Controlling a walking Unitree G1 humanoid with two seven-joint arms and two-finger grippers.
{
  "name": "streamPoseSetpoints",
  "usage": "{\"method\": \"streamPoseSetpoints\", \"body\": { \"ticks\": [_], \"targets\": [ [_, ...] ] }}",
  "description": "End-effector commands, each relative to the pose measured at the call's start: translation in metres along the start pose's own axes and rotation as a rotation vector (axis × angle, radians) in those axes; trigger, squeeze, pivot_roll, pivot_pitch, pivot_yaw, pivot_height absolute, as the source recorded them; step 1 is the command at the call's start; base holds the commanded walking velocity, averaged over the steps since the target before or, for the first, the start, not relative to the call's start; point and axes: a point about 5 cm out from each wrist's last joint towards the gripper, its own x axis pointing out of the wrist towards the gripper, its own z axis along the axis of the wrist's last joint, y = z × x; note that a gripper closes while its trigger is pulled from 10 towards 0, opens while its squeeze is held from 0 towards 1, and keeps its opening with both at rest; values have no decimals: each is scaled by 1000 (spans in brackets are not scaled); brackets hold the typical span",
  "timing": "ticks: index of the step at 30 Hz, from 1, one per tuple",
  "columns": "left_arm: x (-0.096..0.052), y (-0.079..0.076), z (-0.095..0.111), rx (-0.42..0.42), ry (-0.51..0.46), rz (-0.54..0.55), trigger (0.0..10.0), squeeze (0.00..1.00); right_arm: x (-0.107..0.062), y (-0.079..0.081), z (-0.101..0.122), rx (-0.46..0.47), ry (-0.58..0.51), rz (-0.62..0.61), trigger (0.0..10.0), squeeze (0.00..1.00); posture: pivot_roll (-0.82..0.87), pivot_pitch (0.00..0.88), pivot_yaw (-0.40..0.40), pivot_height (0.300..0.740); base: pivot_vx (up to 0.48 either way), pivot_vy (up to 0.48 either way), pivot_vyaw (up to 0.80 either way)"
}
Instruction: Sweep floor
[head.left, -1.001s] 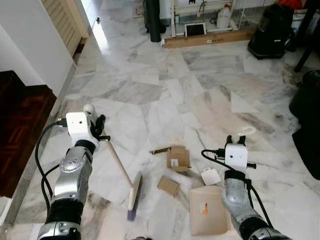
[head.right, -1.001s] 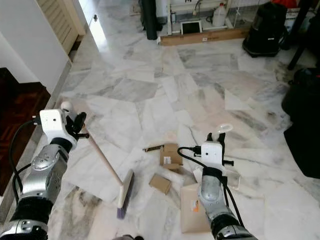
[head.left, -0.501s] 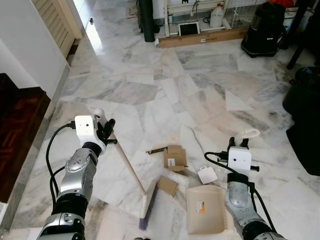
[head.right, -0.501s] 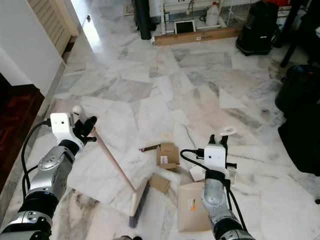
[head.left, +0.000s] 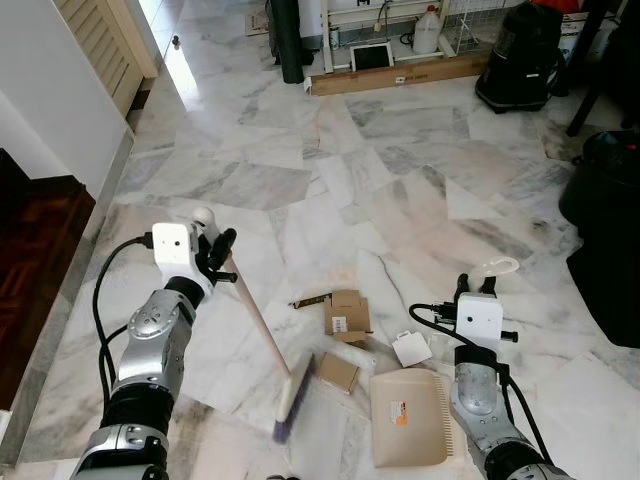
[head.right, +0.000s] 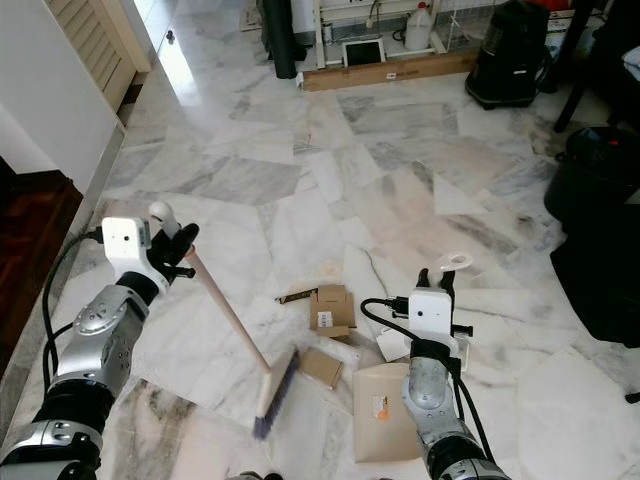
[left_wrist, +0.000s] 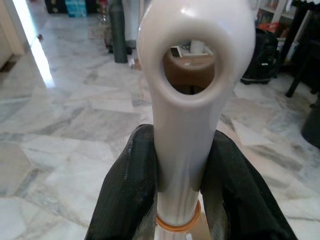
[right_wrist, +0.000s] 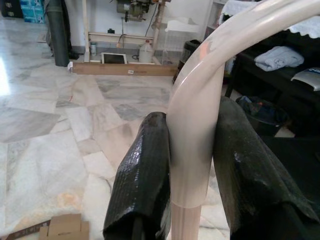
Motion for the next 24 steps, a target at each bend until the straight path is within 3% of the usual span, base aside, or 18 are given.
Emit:
{"method": "streamPoseSetpoints", "body": {
  "ticks": [1, 13, 19, 24],
  "targets": [
    [0, 4, -2, -1, 3, 6, 10000, 0, -2, 5, -2, -1, 21, 19, 10000, 0, 126, 110, 115, 740, 0, 0, 0],
    [8, -8, -31, -45, 102, 12, 10000, 0, -4, -4, -5, -9, 12, 12, 10000, 0, 82, 129, 114, 740, 0, 0, 0],
    [12, -15, -29, -71, 91, -28, 10000, 0, -4, -7, -6, -12, 10, 6, 10000, 0, 77, 135, 111, 740, 0, 0, 0],
    [16, -14, -22, -140, 57, -66, 10000, 0, -3, -7, -5, -15, 11, 12, 10000, 0, 84, 136, 105, 740, 0, 0, 0]
  ]
}}
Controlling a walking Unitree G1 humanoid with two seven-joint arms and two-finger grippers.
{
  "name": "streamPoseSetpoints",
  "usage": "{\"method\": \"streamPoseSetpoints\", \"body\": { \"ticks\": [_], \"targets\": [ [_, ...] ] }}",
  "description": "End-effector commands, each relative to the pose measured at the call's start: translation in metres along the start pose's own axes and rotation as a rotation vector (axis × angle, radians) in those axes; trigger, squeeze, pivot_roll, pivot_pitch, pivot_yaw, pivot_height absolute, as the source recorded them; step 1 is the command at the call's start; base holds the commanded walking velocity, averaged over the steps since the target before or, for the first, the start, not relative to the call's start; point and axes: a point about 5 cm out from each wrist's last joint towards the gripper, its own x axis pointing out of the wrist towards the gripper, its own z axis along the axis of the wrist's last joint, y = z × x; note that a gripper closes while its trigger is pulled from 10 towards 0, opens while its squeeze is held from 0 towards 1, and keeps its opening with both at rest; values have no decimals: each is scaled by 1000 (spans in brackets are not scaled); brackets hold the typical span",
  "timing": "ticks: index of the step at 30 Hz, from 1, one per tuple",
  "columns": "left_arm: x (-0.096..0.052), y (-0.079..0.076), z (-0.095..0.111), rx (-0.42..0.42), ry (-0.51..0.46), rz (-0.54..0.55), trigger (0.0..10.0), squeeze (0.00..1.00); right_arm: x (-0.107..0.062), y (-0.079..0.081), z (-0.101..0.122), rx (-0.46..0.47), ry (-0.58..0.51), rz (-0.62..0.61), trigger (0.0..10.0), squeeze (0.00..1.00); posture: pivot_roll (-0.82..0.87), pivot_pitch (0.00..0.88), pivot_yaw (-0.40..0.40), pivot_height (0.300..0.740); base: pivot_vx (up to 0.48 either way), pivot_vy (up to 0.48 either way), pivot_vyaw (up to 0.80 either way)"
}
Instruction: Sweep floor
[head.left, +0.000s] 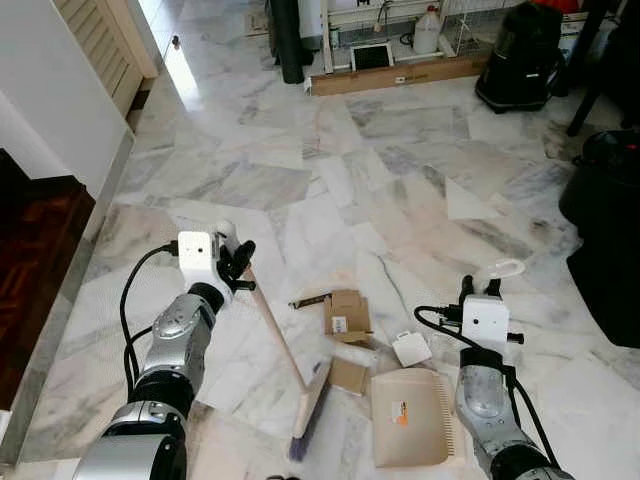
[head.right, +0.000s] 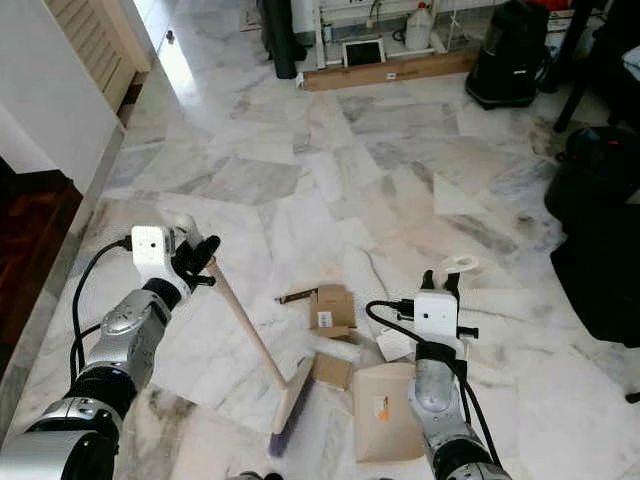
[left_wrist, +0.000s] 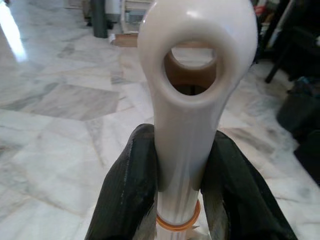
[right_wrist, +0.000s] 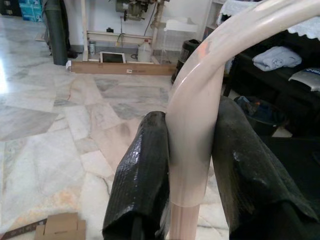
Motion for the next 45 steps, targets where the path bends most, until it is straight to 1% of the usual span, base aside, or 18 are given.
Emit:
{"method": "streamPoseSetpoints", "body": {
  "ticks": [1, 6, 8, 10, 14, 17, 22, 23, 24, 27, 33, 39, 42, 45],
  "targets": [
    [2, 3, 7, -57, -25, -17, 10000, 0, -3, 2, -2, -7, 13, 13, 10000, 0, 84, 136, 105, 740, 0, 0, 0],
    [1, 4, 15, -101, -44, -82, 10000, 0, -2, 5, -2, -6, 20, 20, 10000, 0, 94, 132, 104, 740, 0, 0, 0],
    [0, 5, 16, -96, -42, -92, 10000, 0, -2, 6, -2, -6, 21, 22, 10000, 0, 95, 131, 104, 740, 0, 0, 0],
    [-1, 7, 17, -75, -34, -98, 10000, 0, -1, 6, -1, -10, 20, 21, 10000, 0, 95, 128, 106, 740, 0, 0, 0],
    [-5, 11, 13, -53, -21, -84, 10000, 0, 0, -4, -3, -33, 14, -32, 10000, 0, 94, 125, 109, 740, 0, 0, 0],
    [-8, 11, 11, -51, -8, -87, 10000, 0, 0, -10, -5, -46, 20, -57, 10000, 0, 93, 125, 108, 740, 0, 0, 0],
    [-9, 11, 11, -40, 3, -84, 10000, 0, 0, -15, -6, -72, 21, -84, 10000, 0, 96, 125, 106, 740, 0, 0, 0],
    [-9, 12, 11, -30, 3, -79, 10000, 0, 0, -17, -6, -80, 20, -95, 10000, 0, 95, 125, 106, 740, 0, 0, 0],
    [-10, 14, 12, -1, 3, -66, 10000, 0, 0, -21, -7, -92, 16, -119, 10000, 0, 93, 125, 107, 740, 0, 0, 0],
    [-10, 17, 16, 23, -13, -37, 10000, 0, 2, -27, -7, -113, 15, -157, 10000, 0, 93, 125, 107, 740, 0, 0, 0],
    [-12, 16, 18, 34, -16, -56, 10000, 0, 3, -30, -5, -140, -2, -191, 10000, 0, 99, 126, 108, 740, 0, 0, 0],
    [-14, 21, 22, 51, -33, -24, 10000, 0, 3, -26, -5, -136, 3, -171, 10000, 0, 107, 127, 111, 740, 0, 0, 0],
    [-12, 20, 20, 55, -26, -19, 10000, 0, 3, -18, -4, -98, 15, -137, 10000, 0, 105, 128, 115, 740, 0, 0, 0],
    [-8, 15, 21, 48, -31, -19, 10000, 0, -2, -11, -8, -92, 40, -95, 10000, 0, 110, 131, 115, 740, 0, 0, 0]
  ]
}}
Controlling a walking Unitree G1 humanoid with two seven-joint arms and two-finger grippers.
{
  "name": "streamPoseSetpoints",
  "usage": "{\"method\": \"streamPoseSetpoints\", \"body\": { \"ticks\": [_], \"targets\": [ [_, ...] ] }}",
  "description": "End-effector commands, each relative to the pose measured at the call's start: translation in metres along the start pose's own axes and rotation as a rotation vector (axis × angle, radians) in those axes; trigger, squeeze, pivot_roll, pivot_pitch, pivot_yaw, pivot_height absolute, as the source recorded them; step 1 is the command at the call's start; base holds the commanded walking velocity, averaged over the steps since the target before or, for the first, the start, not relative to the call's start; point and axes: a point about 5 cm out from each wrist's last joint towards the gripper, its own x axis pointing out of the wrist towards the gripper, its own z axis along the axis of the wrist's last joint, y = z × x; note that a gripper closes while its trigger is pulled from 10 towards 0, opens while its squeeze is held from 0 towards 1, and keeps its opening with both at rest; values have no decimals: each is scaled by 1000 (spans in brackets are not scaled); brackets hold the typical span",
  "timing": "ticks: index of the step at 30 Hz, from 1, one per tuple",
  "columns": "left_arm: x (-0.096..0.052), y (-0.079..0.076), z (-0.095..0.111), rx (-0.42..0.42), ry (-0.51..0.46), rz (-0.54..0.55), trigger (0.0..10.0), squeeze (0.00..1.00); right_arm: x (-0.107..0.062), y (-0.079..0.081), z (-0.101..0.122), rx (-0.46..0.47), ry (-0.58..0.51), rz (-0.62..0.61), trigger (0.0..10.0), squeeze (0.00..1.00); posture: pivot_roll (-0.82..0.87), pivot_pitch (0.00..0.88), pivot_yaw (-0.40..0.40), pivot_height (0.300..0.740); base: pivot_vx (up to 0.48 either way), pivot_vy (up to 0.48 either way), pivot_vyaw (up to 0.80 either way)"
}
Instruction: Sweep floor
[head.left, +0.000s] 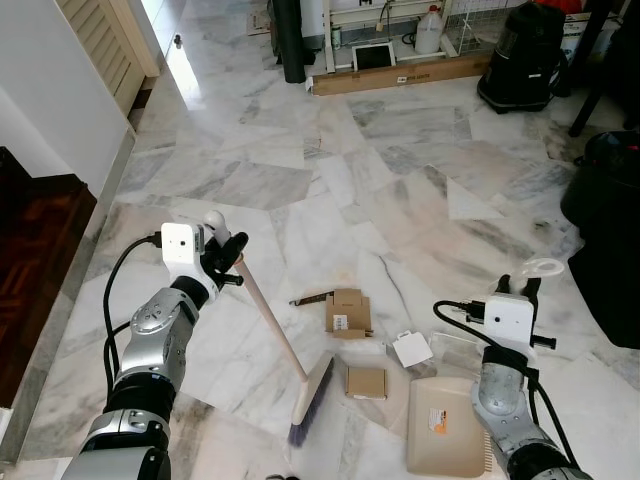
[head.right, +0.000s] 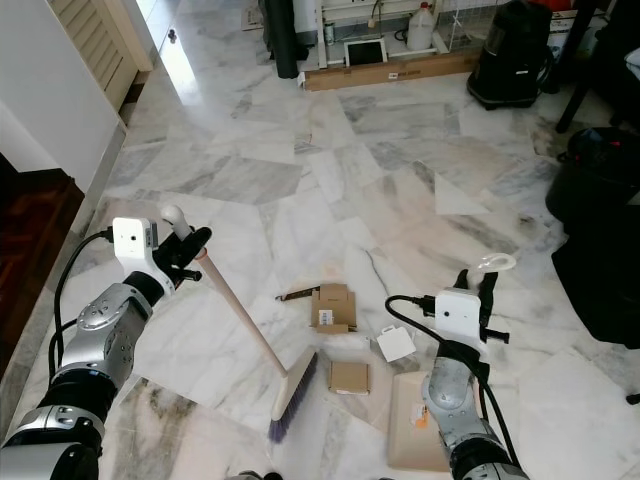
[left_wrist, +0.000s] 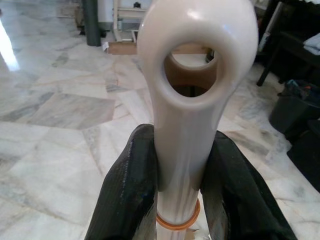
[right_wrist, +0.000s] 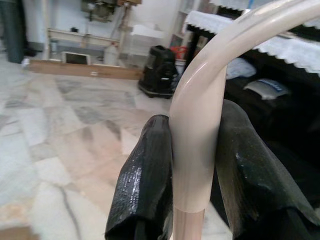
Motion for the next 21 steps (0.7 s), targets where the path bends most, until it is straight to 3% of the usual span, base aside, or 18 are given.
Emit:
{"method": "streamPoseSetpoints", "body": {
  "ticks": [1, 11, 14, 21],
  "targets": [
    [1, 2, 6, 19, -21, 12, 10000, 0, -8, 8, -7, -6, 41, 48, 10000, 0, 110, 131, 115, 740, 0, 0, 0],
    [3, -7, 1, -24, 24, -40, 10000, 0, -21, 14, -16, -24, 84, 79, 10000, 0, 121, 149, 122, 740, 0, 0, 0],
    [5, -12, -5, -103, 68, -95, 10000, 0, -22, 14, -16, -21, 86, 81, 10000, 0, 119, 149, 123, 740, 0, 0, 0],
    [4, -20, -6, -184, 95, -188, 10000, 0, -19, 12, -16, -20, 89, 77, 10000, 0, 117, 148, 126, 740, 0, 0, 0]
  ]
}}
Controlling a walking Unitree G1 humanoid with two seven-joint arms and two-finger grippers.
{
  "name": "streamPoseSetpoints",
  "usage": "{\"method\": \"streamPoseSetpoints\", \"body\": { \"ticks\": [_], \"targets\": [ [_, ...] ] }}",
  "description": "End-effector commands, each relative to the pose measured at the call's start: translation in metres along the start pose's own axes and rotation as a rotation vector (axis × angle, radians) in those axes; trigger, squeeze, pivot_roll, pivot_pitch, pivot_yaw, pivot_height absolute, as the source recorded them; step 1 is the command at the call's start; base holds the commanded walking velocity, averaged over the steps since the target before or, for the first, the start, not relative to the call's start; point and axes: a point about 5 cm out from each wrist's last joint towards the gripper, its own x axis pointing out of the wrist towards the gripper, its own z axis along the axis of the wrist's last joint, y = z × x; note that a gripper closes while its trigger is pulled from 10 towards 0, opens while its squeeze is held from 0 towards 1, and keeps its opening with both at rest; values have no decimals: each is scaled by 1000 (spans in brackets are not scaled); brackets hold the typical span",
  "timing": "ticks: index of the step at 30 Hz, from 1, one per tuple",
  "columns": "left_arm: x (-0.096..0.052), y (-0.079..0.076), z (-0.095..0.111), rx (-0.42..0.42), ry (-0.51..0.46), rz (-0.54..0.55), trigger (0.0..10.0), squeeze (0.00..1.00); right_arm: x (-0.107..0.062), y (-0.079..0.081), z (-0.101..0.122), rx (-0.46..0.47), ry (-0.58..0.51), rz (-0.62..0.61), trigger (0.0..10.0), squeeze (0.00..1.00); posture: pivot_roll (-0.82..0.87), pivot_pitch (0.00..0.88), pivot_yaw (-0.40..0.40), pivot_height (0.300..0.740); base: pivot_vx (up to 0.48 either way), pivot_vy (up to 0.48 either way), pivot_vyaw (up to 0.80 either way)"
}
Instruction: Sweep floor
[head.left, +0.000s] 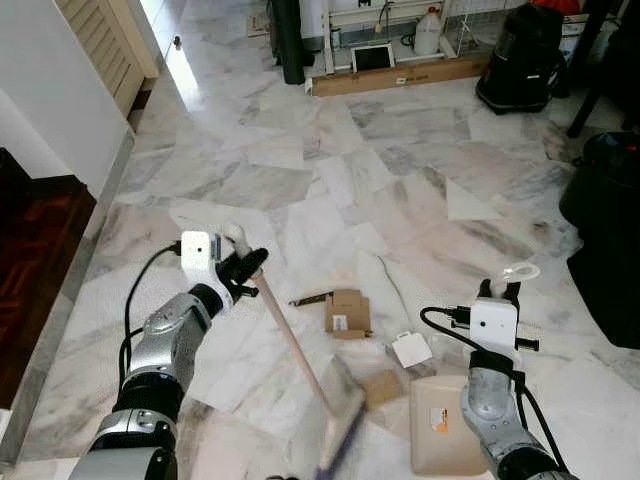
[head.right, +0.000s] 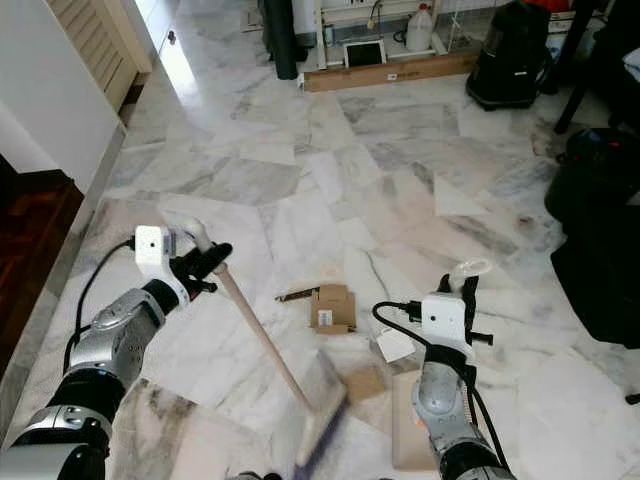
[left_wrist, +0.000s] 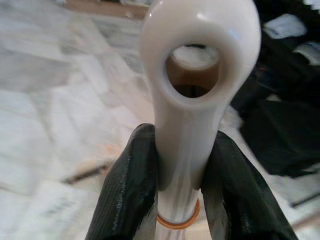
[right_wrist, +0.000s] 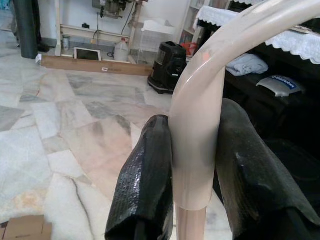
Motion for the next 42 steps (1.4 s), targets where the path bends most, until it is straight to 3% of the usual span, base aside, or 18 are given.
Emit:
{"method": "streamPoseSetpoints", "body": {
  "ticks": [1, 14, 19, 26, 42],
  "targets": [
    [-1, -1, 12, -25, -44, -44, 10000, 0, -12, 6, -13, -22, 73, 45, 10000, 0, 120, 146, 125, 740, 0, 0, 0],
    [-4, -7, 32, -104, -99, -137, 10000, 0, -10, 11, -10, -11, 71, 57, 10000, 0, 122, 136, 120, 740, 0, 0, 0],
    [-8, 1, 55, 10, -217, -7, 10000, 0, -9, 10, -9, -12, 71, 58, 10000, 0, 124, 134, 119, 740, 0, 0, 0],
    [-13, 7, 43, 89, -177, 69, 10000, 0, -8, 10, -9, -13, 69, 57, 10000, 0, 120, 133, 119, 740, 0, 0, 0],
    [-11, 16, 12, 112, -109, 188, 10000, 0, -9, 5, -10, -15, 58, 48, 10000, 0, 97, 148, 120, 740, 0, 0, 0]
  ]
}}
